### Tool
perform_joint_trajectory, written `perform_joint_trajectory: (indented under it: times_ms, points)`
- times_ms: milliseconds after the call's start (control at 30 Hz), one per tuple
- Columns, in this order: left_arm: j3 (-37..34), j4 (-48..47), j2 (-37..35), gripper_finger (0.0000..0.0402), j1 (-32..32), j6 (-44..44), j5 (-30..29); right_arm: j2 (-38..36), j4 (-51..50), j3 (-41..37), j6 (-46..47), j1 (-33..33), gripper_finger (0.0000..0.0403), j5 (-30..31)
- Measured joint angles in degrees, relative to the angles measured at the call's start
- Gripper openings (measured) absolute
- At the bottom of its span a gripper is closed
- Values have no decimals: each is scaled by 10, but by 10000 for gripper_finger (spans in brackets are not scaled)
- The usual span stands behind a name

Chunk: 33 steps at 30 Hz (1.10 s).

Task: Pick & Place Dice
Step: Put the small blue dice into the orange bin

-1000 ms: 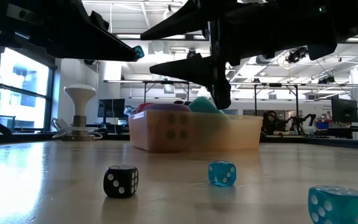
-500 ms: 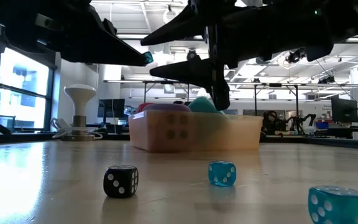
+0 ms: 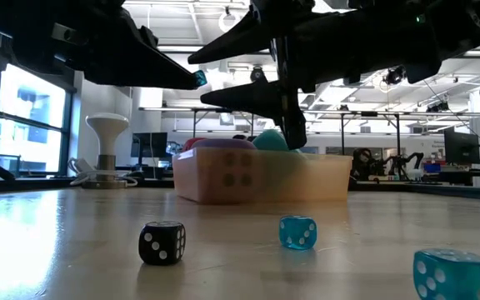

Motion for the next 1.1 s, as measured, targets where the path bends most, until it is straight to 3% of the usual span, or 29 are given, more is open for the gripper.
perform_joint_trajectory:
  times_ms: [733,1100]
  points:
    - [0,0,0,49,2,-2,0,0,-8,0,-2,-6,175,3]
    - [0,-1,0,49,3,-2,-1,-1,-8,0,-14,-9,137,-2]
